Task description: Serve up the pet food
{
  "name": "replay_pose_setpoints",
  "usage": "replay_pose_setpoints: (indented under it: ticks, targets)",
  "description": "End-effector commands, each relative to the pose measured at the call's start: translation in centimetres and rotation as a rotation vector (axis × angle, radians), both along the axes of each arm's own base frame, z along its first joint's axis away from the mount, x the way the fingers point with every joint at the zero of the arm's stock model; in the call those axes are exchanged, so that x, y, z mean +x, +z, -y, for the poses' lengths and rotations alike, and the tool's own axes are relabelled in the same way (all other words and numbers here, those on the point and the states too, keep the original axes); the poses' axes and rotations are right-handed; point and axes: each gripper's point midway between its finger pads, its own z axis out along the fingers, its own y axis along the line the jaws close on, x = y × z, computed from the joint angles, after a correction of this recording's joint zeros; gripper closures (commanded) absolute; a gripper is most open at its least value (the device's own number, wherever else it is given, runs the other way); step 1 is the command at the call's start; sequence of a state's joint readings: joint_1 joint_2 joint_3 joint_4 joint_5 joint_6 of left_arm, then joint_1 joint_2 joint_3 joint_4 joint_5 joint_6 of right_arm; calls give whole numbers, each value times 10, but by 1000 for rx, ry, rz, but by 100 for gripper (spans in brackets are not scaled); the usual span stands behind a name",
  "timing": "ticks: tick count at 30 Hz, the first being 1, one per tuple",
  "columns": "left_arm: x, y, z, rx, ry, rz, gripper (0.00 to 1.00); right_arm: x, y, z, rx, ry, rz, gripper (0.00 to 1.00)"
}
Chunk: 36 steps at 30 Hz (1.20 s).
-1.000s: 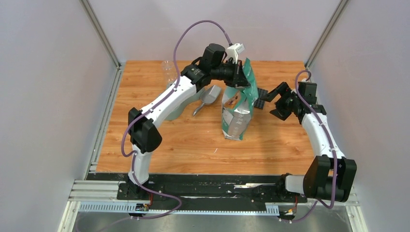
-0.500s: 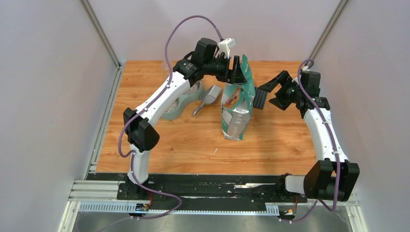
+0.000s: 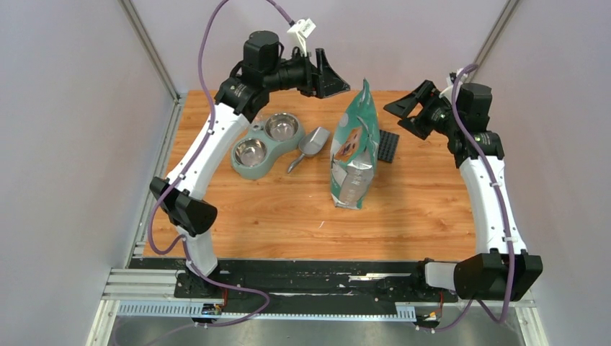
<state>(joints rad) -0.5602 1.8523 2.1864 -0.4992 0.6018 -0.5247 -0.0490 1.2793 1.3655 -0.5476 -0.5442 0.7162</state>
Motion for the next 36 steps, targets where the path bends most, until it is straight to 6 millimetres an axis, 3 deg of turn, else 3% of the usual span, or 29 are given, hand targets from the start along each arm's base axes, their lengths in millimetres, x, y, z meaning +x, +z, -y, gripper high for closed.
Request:
replay_pose_setpoints:
  ticks: [1, 3, 6, 11, 15, 20, 28, 35, 36]
  targets:
    - [-17, 15, -6, -18, -18, 14, 26, -13, 53, -42, -41, 193, 200, 28]
    - [-17, 8, -9, 3, -7, 12, 32, -16, 60, -57, -80, 234, 236, 30]
    - [-18, -17, -7, 34, -17, -49, 36, -21, 63, -78, -141, 260, 260, 28]
    - [-24, -49, 5, 44, -80, -164, 37, -14, 56, -88, -252, 208, 235, 29]
    - [-25, -55, 7, 35, -90, -185, 36, -4, 39, -75, -333, 97, 135, 57]
    - [-26, -53, 8, 20, -97, -189, 33, -8, 51, -57, -299, -41, 142, 98]
    - [-27, -48, 14, -12, -117, -190, 27, -17, 66, -35, -294, -163, 161, 100]
    - [-25, -44, 23, -16, -112, -157, 24, -18, 61, -46, -321, -76, 154, 100]
    - [-24, -43, 26, -12, -107, -141, 24, -20, 65, -50, -313, -46, 164, 94]
